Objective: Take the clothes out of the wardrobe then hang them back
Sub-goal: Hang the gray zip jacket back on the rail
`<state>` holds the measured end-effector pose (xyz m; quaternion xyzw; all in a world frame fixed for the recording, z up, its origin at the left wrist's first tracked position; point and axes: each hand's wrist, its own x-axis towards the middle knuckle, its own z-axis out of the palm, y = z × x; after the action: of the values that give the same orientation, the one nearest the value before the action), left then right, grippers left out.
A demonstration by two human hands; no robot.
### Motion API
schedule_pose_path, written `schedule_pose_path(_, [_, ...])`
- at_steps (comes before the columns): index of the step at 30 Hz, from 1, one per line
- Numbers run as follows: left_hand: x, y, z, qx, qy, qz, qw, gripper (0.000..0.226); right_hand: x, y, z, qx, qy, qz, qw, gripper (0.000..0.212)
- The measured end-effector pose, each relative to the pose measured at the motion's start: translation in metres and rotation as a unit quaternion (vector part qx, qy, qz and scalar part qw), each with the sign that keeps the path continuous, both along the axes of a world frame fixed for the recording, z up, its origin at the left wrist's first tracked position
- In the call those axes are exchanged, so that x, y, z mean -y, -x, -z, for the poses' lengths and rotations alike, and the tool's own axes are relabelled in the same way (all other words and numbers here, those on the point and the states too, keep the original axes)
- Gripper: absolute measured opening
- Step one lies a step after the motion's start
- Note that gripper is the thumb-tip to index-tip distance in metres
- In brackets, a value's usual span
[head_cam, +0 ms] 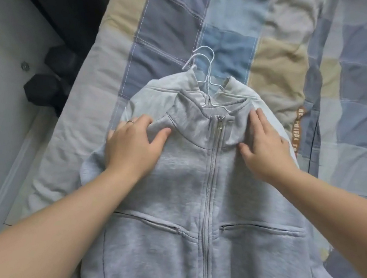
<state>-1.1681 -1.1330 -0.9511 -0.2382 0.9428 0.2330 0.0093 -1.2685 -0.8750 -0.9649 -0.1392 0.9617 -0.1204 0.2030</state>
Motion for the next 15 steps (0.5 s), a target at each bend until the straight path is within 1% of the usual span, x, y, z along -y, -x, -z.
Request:
schedule_pose_path(2, [-0.001,-0.009,-0.021,-0.042,-0.031,0.008,0.999,0.054,-0.003,-0.001,-0.02,0.006,0.029,0.021,0.999,0.085])
schedule_pose_path(4, [-0.001,-0.019,-0.045,-0.063,-0.053,0.021,0.996,0.064,-0.01,-0.003,-0.044,0.015,0.044,0.038,0.998,0.079])
schedule_pose_path(5, [-0.001,-0.025,-0.056,-0.063,-0.061,0.03,0.996,0.066,-0.015,-0.006,-0.059,0.02,0.054,0.052,0.997,0.07])
schedule_pose_path(8, [0.002,-0.044,-0.09,-0.056,-0.096,0.07,0.991,0.064,-0.035,-0.022,-0.105,0.045,0.112,0.096,0.988,0.025])
schedule_pose_path(9, [0.003,-0.049,-0.101,-0.052,-0.115,0.081,0.989,0.063,-0.043,-0.031,-0.122,0.051,0.124,0.096,0.986,0.019])
schedule_pose_path(13, [0.007,-0.075,-0.148,-0.001,-0.187,0.112,0.976,0.057,-0.065,-0.087,-0.205,0.095,0.171,0.109,0.975,0.03])
schedule_pose_path(15, [0.002,-0.091,-0.173,0.02,-0.209,0.129,0.969,0.046,-0.074,-0.12,-0.244,0.106,0.202,0.134,0.964,0.024])
